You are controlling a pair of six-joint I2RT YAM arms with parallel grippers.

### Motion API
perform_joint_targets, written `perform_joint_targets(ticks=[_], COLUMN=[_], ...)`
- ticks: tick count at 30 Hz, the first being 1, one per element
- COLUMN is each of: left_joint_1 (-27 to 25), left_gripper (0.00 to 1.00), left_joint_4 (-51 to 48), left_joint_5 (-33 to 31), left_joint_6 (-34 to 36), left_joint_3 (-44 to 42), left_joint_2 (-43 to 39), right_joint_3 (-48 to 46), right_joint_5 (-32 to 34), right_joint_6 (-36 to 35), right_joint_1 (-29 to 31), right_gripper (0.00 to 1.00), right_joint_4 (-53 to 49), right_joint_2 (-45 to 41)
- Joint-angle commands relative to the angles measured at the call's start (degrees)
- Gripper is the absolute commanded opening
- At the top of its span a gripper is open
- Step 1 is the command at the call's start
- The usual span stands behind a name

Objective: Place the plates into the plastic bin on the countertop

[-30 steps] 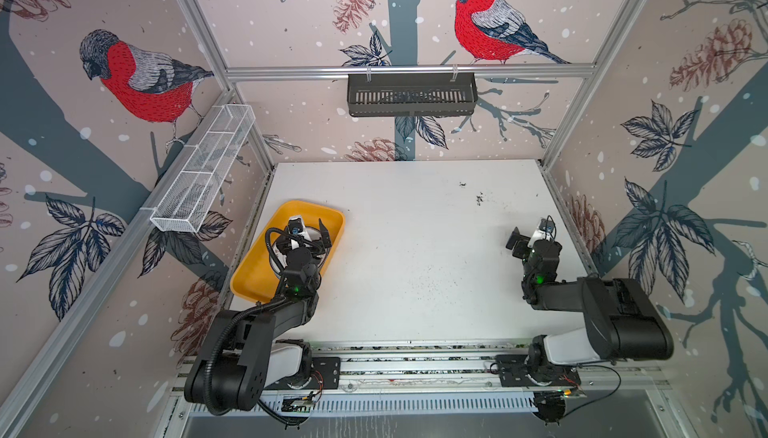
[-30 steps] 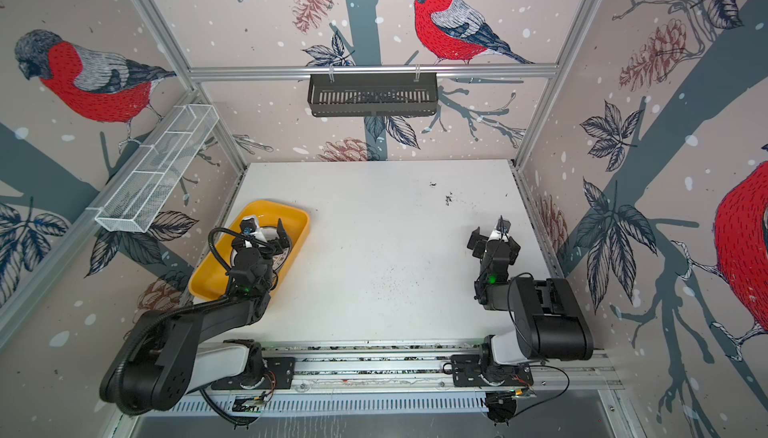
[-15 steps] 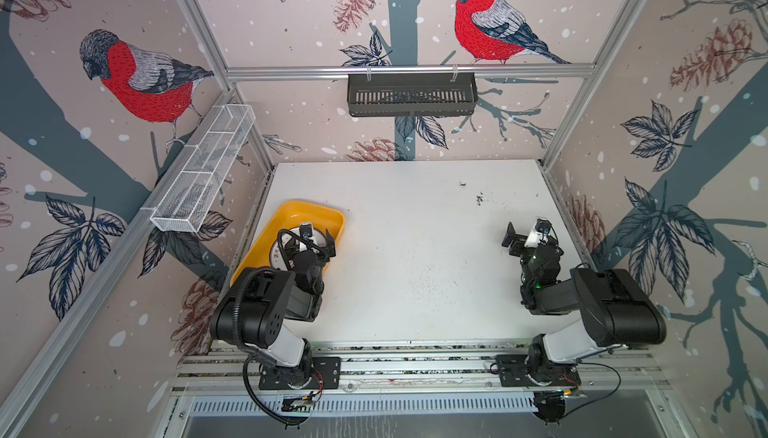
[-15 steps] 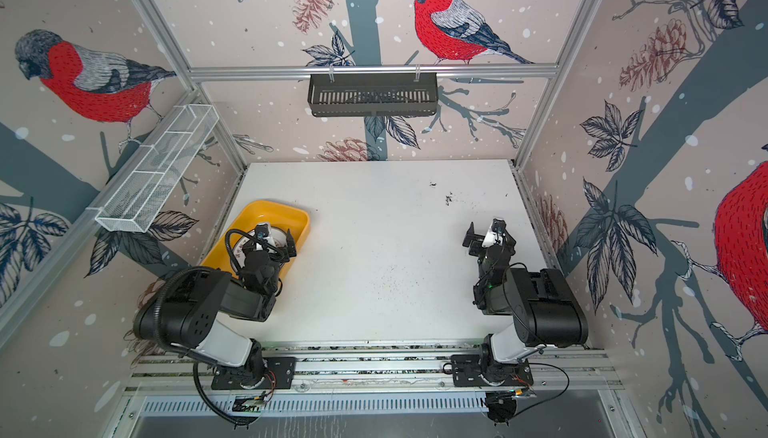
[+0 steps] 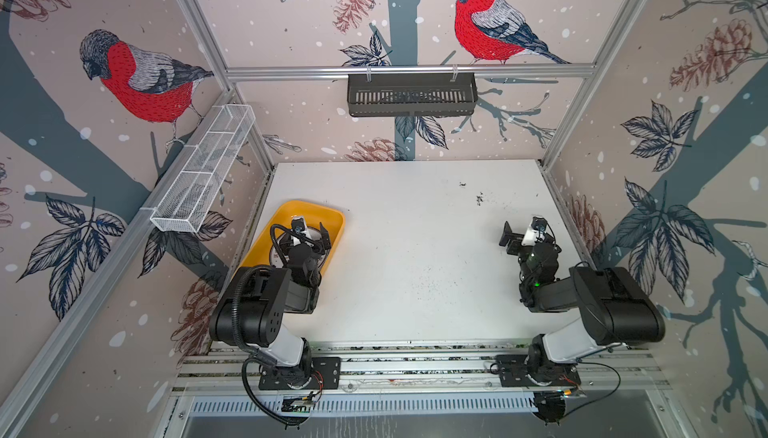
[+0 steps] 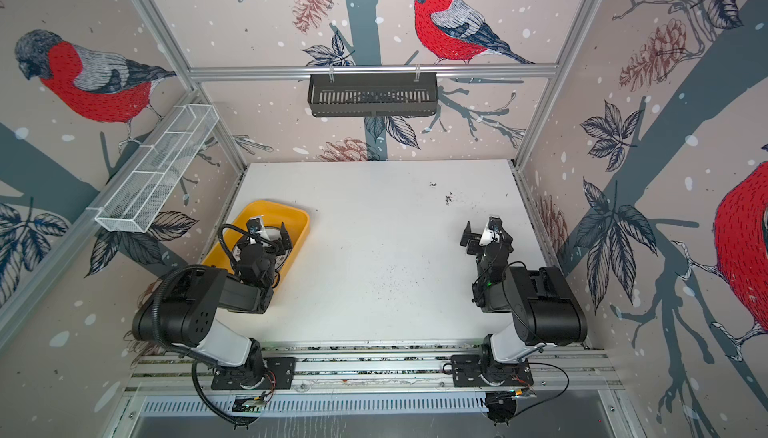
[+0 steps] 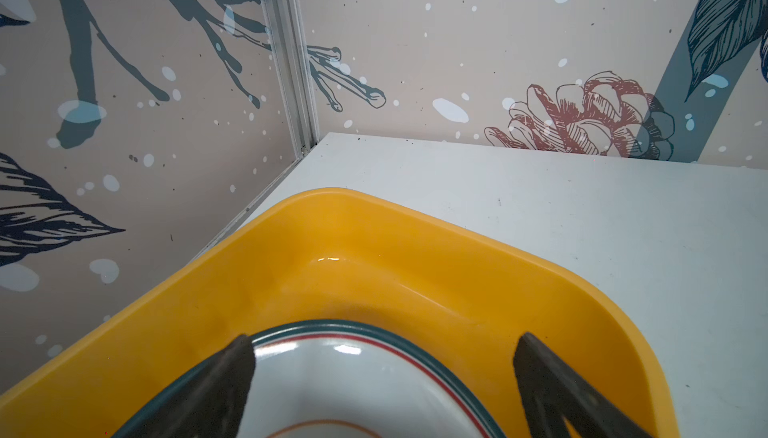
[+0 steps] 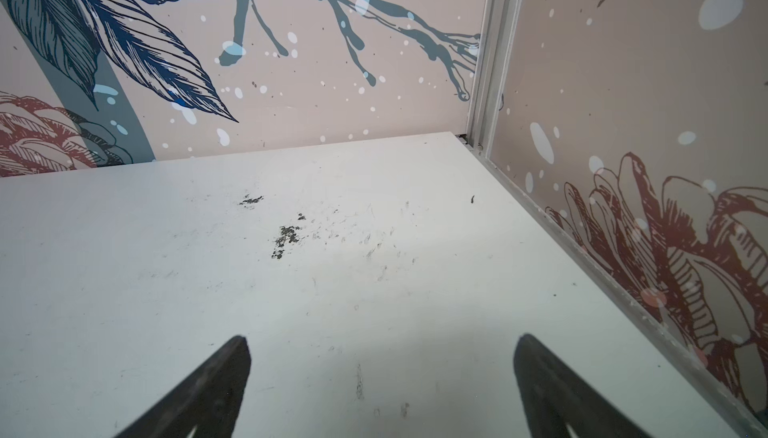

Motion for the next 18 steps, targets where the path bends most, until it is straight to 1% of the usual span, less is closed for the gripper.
perform_joint_targets(ticks=[1,6,13,18], left_joint_1=[0.1,-1.2,-0.5,-0.5], left_gripper=[0.97,0.97,0.97,0.97], left_joint_4=[2.5,2.8,1.2,2.3], left_joint_5=[-0.3,-1.6,-0.5,-0.3], left_joint_6=[0.1,1.2,0.6,0.8], left_joint_3=[-0.1,0.0,0.8,0.0], left_joint_2=[-0.3,0.1,0.2,-0.2], right_joint_3=[0.0,0.0,0.9,0.1], right_joint_5=[1.4,1.5,0.6,0.7], right_joint_6=[-0.5,-0.5,-0.2,-0.4], right_joint_1=[0.2,0.2,-0.3,-0.2], right_gripper=[1.00,0.99,0.99,1.00], right_joint_4=[1.9,1.9,0.6,1.7], right_joint_2=[-0.3,-0.1,0.4,-0.1])
